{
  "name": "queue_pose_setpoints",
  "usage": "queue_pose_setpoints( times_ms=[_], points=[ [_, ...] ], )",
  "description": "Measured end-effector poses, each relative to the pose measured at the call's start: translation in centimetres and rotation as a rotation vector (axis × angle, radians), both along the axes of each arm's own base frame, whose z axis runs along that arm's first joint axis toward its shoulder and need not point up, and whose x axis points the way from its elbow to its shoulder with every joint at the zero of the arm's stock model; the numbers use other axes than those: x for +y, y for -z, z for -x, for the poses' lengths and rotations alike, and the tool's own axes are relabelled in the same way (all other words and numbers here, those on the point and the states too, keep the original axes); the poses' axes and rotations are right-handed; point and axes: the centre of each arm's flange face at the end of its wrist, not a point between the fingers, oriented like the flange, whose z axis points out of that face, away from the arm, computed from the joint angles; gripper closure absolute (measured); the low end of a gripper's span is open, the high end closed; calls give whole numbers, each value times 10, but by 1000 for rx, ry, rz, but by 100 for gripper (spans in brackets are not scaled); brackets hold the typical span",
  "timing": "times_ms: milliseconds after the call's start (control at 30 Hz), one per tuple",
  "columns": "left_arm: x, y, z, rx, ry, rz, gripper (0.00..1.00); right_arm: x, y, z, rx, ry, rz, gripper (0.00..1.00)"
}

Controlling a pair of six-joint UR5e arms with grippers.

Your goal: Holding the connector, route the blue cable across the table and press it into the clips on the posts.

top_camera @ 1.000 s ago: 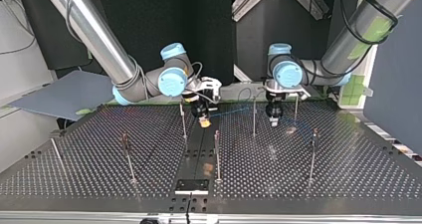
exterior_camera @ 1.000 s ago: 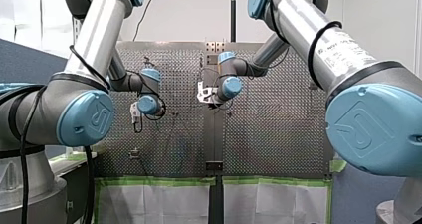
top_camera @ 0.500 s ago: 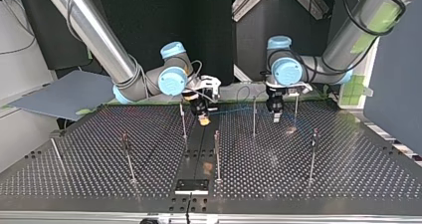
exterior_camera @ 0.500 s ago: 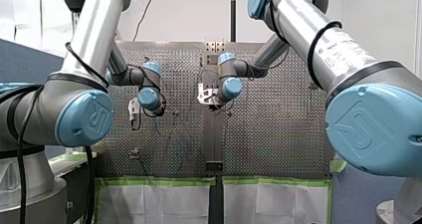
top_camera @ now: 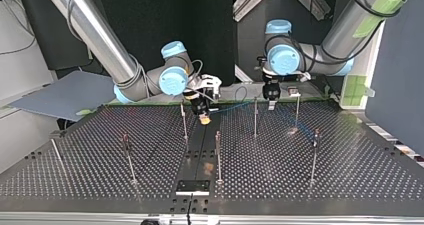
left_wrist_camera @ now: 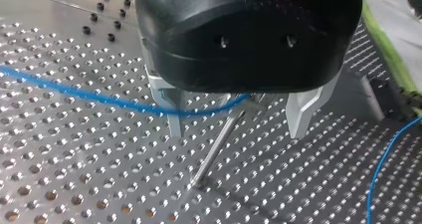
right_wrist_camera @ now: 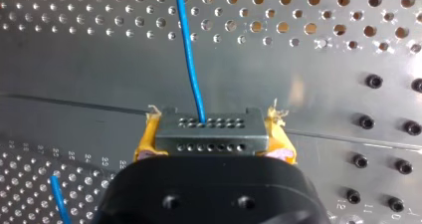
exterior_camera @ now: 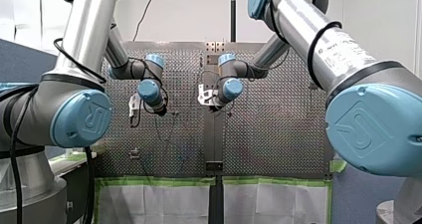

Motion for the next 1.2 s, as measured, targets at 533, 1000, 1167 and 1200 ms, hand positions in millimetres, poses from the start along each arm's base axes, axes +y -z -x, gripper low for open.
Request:
queue_pose_setpoints(
  times_ms=[533, 1000, 1167, 1200],
  points=[
    [-38, -7, 36, 27, 106, 16, 0, -4, 6, 8, 10, 11, -10, 100],
    [-89, 1, 37, -55, 124, 115, 0, -11, 5, 16, 18, 24, -15, 100],
    [-104, 16, 33, -66, 129, 156, 0, -6, 5, 14, 29, 16, -22, 100],
    [-105, 18, 32, -69, 126, 163, 0, -5, 5, 13, 30, 14, -22, 100]
  ],
)
